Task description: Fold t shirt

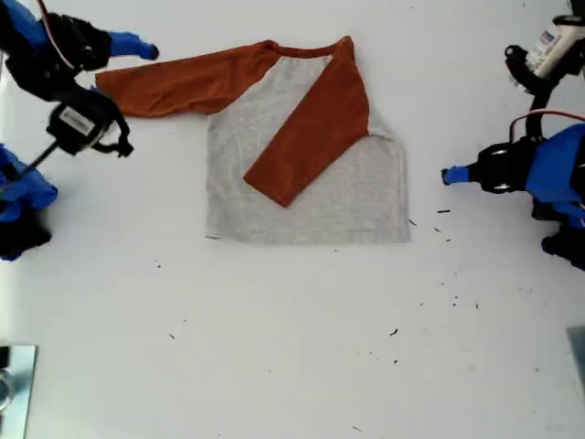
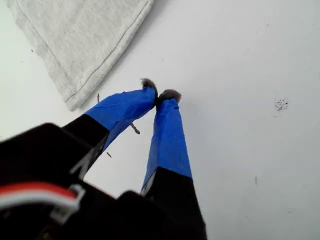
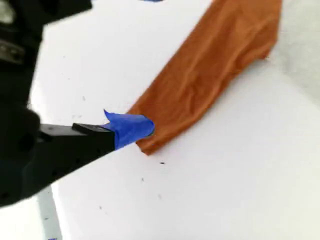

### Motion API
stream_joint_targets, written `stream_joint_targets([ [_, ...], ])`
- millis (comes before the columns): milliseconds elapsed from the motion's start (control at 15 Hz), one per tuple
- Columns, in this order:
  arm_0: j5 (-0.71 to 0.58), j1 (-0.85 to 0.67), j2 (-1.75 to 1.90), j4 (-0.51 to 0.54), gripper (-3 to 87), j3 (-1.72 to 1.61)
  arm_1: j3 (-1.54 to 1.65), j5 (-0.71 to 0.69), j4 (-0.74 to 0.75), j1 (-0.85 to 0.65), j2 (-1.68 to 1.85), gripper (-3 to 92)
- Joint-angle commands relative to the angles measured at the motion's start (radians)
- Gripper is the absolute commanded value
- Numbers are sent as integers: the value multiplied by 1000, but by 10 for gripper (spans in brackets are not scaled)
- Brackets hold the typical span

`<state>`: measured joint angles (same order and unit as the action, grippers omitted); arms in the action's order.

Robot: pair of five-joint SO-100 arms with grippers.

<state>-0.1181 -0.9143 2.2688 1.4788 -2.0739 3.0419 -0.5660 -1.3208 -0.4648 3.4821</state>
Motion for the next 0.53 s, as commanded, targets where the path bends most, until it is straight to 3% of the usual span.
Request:
stream_joint_targets([
  [0, -66, -215, -14, 6, 385, 17, 57, -14, -15, 8, 17, 35],
  [200, -77, -339, -80, -104, 377, -84, 57, -17, -15, 9, 17, 35],
  [467, -103, -370, -209, -388, 342, -307, 57, -15, -18, 18, 17, 35],
])
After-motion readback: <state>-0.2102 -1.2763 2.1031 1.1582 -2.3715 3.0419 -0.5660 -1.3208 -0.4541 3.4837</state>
